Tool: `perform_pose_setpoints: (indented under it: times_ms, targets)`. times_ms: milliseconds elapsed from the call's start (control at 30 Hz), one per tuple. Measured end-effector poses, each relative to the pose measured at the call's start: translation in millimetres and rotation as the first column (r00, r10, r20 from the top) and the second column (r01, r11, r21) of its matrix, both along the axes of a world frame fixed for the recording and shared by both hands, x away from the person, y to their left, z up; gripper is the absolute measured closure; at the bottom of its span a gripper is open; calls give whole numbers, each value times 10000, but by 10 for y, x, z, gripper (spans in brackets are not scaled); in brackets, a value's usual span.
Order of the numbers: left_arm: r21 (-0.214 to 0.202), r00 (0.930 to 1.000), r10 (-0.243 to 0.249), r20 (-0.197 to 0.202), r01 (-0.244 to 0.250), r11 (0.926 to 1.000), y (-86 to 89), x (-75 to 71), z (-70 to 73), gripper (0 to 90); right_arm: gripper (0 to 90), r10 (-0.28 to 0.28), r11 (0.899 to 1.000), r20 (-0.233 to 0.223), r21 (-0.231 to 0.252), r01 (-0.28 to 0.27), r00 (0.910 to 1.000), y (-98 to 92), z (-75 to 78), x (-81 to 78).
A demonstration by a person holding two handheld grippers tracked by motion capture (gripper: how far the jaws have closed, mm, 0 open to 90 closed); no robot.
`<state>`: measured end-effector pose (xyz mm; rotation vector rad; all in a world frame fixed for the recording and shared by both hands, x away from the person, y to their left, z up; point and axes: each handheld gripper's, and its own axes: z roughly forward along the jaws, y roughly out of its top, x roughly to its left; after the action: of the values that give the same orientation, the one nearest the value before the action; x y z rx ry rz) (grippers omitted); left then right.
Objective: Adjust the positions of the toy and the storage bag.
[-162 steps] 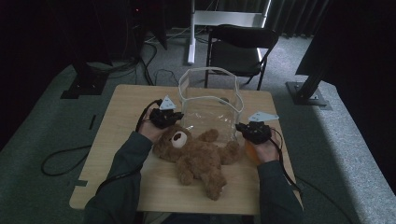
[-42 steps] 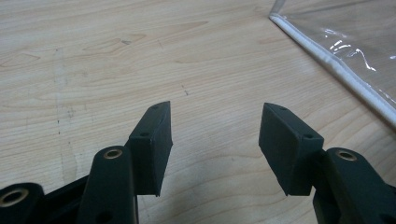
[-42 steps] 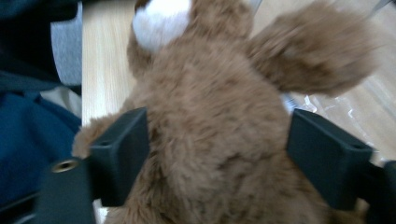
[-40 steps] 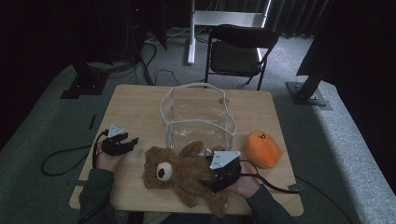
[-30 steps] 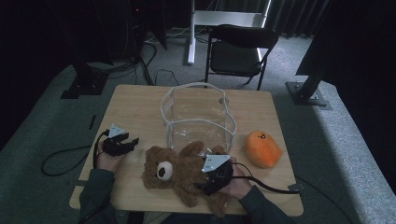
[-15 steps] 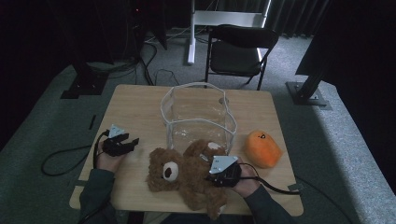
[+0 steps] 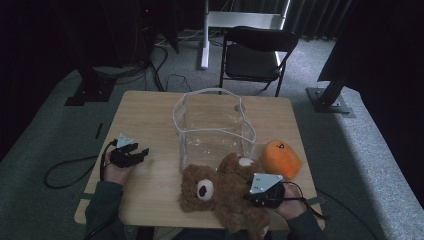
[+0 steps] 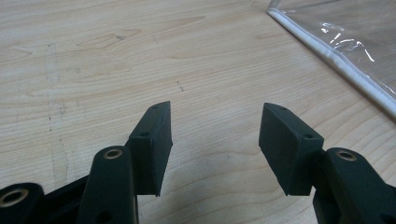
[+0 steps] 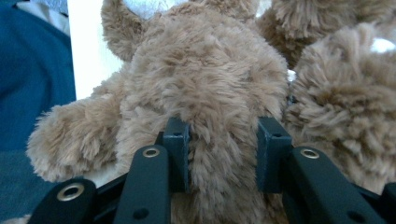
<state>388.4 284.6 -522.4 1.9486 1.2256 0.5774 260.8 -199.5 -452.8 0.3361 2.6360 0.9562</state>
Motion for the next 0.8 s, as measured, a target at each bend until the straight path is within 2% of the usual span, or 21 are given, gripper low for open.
perform_pose_setpoints:
  times_ms: [167,333,467,500,533,567,600,700,733,800]
  targets:
    - [-15,10000,9,6,-9,10000,0,1,1,449,632,-254,9997,-109,10,254,9996,-177,11,10]
    - [-3,10000,1,-9,-1,10000,-1,2,-1,450,631,-299,9995,-129,-114,297,9995,-276,21,17]
    - [-45,10000,31,-22,-31,10000,0,4,-5,450,593,-402,9992,-202,-89,400,9990,-328,24,6]
    - [-45,10000,31,-22,-31,10000,0,4,-5,450,593,-396,9992,-293,-34,395,9988,-342,25,6]
    - [-21,10000,3,-5,-3,10000,-10,6,-4,450,450,-405,9990,-249,167,410,9989,-340,33,18]
    - [-21,10000,3,-5,-3,10000,-10,6,-4,450,450,-405,9990,-249,167,410,9989,-340,33,18]
    - [-11,10000,0,-11,0,10000,-15,6,-3,450,403,-465,9984,-207,301,471,9987,-328,48,23]
    - [-17,10000,-6,-22,6,10000,-15,10,-7,449,399,-400,9982,-128,452,405,9991,-322,75,27]
    - [-8,10000,0,-21,0,10000,-14,11,-10,449,383,-397,9964,52,751,392,9992,-313,108,16]
    - [7,10000,15,-38,-15,10000,-10,13,-16,449,362,-336,9926,109,1169,321,9994,-304,151,21]
